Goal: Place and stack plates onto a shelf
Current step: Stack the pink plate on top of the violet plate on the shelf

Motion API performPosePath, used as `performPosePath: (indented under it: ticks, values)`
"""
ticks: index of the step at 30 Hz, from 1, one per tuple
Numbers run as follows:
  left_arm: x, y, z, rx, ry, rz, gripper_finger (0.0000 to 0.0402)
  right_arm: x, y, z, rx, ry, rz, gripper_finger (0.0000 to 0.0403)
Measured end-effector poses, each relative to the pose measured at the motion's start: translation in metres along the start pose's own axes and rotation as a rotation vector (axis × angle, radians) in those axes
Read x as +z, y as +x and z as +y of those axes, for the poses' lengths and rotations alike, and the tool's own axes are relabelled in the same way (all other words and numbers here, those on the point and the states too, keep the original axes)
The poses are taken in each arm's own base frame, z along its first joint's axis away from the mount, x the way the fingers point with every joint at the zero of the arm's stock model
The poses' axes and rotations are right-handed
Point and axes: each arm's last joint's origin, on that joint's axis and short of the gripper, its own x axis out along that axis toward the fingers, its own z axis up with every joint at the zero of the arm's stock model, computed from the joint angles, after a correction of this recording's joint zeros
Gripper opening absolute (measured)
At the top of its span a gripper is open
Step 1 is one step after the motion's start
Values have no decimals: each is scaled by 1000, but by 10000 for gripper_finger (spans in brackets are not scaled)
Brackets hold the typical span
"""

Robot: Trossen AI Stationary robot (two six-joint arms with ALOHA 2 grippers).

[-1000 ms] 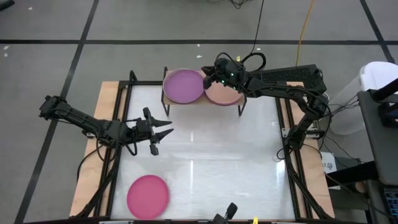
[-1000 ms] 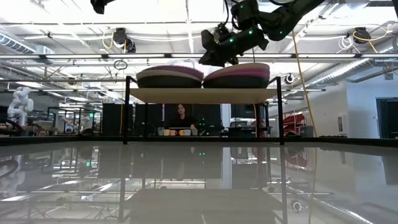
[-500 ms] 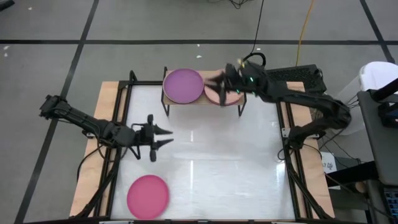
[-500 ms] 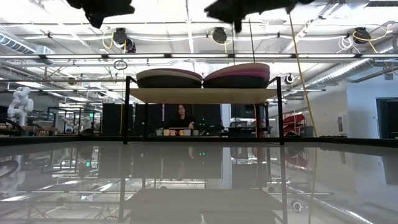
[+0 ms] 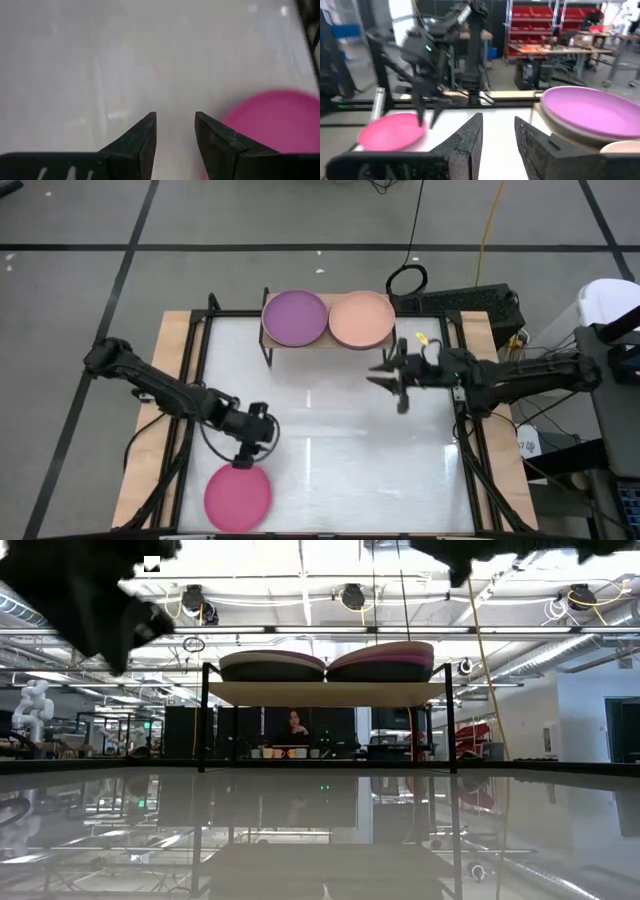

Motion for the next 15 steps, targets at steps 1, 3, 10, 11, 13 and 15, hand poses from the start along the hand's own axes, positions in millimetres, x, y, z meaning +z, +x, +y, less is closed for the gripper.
performPosePath:
  ticks: [1,3,10,11,13,15]
  values:
    - [-2,5,-1,-7,-4,37,138,-7,-5,3,7,6,-17,98]
    - [-7,14,-3,-8,-11,113,138,-19,-12,9,18,11,-52,98]
    - [-17,37,-15,-47,0,241,138,-51,-26,19,17,26,-118,98]
    - [-18,41,-17,-62,5,257,138,-55,-27,20,18,28,-123,98]
    - [-21,47,-21,-80,1,295,138,-59,-29,20,8,31,-129,98]
    - [-24,51,-24,-89,-1,319,138,-60,-29,21,7,32,-132,98]
